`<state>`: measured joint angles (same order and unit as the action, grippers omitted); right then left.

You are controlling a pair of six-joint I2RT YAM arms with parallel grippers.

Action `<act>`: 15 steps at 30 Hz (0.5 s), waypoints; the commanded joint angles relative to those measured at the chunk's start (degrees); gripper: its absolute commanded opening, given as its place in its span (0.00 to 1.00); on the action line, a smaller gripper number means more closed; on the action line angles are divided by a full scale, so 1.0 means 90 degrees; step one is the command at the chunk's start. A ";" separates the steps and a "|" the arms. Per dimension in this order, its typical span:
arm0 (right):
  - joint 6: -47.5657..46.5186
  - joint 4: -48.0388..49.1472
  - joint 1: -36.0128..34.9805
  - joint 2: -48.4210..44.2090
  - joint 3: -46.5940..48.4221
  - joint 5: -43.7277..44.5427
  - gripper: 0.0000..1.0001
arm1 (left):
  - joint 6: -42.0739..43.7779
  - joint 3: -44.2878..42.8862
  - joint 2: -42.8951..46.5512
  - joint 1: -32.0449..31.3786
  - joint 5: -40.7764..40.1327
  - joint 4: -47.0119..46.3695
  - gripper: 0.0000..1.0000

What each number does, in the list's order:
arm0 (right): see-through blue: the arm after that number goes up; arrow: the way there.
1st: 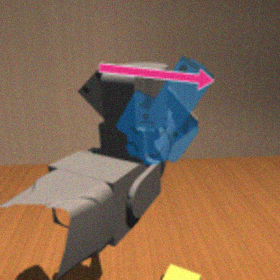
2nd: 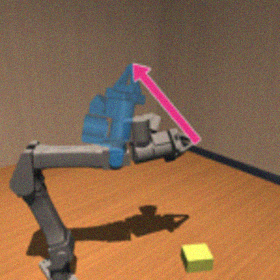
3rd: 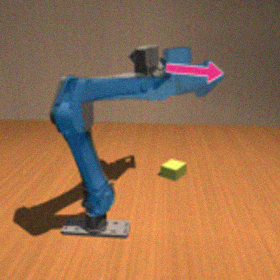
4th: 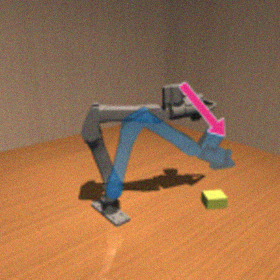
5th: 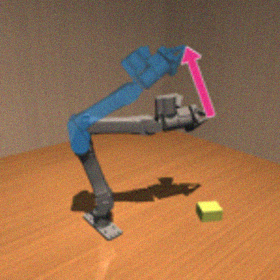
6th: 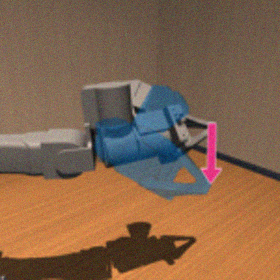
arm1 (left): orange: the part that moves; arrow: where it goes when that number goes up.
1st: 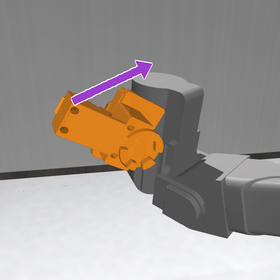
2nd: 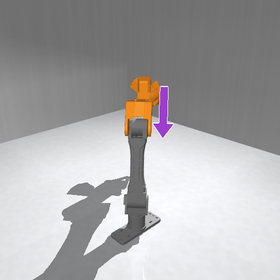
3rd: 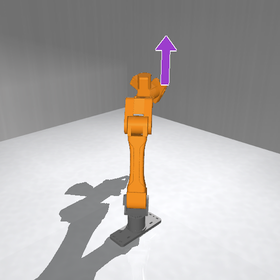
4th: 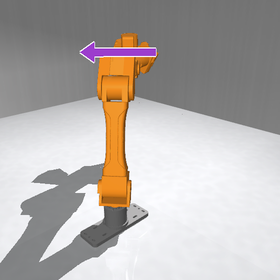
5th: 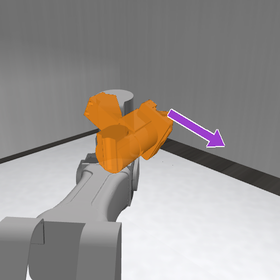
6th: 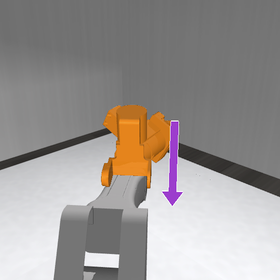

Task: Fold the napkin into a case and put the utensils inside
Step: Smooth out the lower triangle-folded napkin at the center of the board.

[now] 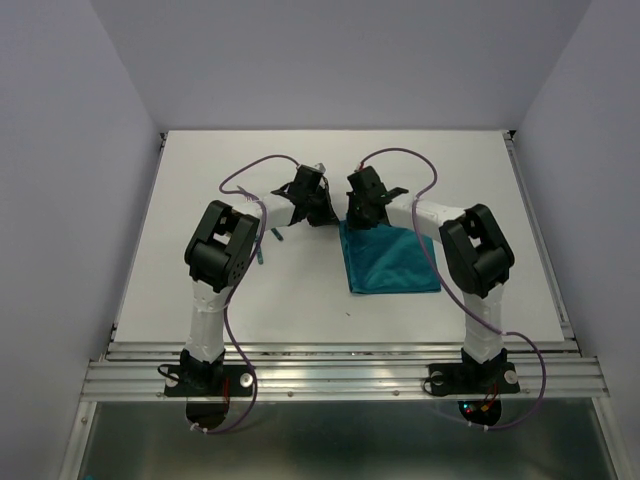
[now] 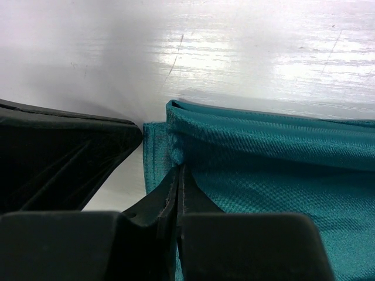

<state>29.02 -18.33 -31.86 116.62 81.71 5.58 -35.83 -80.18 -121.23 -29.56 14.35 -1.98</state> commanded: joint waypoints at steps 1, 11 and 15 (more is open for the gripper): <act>0.0038 0.0347 -0.0132 -0.0399 0.0052 0.0122 0.01 | 0.0173 -0.0143 -0.0163 0.0023 -0.0032 0.0210 0.00; 0.0077 0.0366 -0.0259 -0.0536 -0.0036 0.0092 0.01 | 0.0173 -0.0202 -0.0231 0.0023 -0.0032 0.0210 0.00; 0.0106 0.0405 -0.0318 -0.0575 -0.0065 0.0053 0.01 | 0.0173 -0.0192 -0.0251 0.0033 -0.0042 0.0210 0.00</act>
<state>29.23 -17.76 -33.91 114.76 81.56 5.61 -35.83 -80.77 -121.89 -29.52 14.98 -2.33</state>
